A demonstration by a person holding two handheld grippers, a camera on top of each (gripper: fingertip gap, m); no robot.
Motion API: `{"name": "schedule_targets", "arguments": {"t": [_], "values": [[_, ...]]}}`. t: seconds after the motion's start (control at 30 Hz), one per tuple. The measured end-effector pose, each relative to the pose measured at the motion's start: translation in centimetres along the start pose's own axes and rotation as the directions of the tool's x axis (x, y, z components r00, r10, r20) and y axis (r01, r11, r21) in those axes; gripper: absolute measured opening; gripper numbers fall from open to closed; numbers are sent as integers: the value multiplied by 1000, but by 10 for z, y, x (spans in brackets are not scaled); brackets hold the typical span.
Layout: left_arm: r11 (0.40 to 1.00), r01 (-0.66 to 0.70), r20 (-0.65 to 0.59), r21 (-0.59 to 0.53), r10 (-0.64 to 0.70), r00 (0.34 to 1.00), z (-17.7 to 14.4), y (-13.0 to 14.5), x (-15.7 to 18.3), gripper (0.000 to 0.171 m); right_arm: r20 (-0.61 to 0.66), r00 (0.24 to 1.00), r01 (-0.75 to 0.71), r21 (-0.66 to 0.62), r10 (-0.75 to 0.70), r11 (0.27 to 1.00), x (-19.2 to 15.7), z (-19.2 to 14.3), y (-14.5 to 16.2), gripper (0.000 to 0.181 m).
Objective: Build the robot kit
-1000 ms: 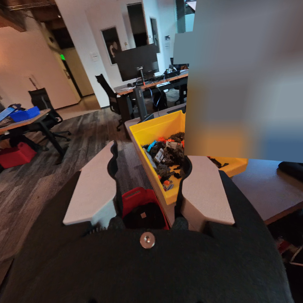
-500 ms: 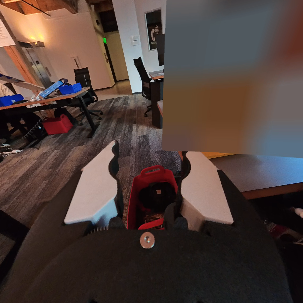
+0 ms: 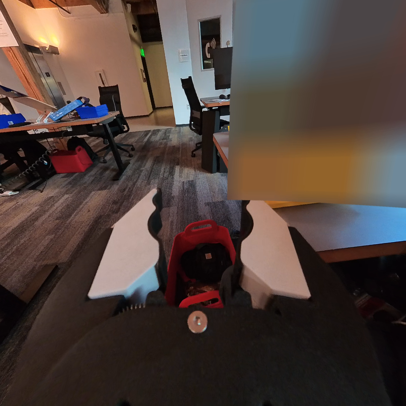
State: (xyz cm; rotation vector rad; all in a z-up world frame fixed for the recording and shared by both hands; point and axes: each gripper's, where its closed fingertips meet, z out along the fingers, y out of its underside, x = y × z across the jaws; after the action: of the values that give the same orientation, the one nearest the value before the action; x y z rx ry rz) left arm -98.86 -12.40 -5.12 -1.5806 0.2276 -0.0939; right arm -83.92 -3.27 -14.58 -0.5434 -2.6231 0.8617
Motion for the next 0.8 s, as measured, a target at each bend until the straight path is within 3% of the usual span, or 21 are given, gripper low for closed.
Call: {"name": "schedule_targets", "arguments": {"t": [0.07, 0.27, 0.37, 0.5, 0.57, 0.67, 0.8], "values": [[1000, -5, 0, -11, 5, 1000, -2, -1, 1, 70, -17, 999, 37, -23, -37, 999, 6, 7, 5, 29], [996, -46, -10, -82, 46, 999, -1, 4, 6, 70, 104, 986, 139, -83, -130, 987, 0, 23, 17, 28], [993, -57, -16, -104, 56, 998, 1, 5, 8, 71, 158, 983, 109, -77, -96, 991, -2, 24, 16, 23], [991, -48, -20, -129, 45, 999, 3, 9, 10, 71, 322, 945, 18, -211, 52, 977, -31, 10, 34, 19], [989, -44, -27, -142, 41, 999, 5, 12, 12, 71, 293, 953, -9, -212, 72, 977, -30, 5, 36, 27], [987, -51, -39, -155, 45, 998, 8, 13, 14, 71, 186, 975, -105, -82, 118, 991, -8, 1, 17, 28], [984, -60, -52, -168, 52, 997, 11, 14, 18, 71, 85, 952, -288, -76, 294, 955, 19, 0, 17, 10]]}}
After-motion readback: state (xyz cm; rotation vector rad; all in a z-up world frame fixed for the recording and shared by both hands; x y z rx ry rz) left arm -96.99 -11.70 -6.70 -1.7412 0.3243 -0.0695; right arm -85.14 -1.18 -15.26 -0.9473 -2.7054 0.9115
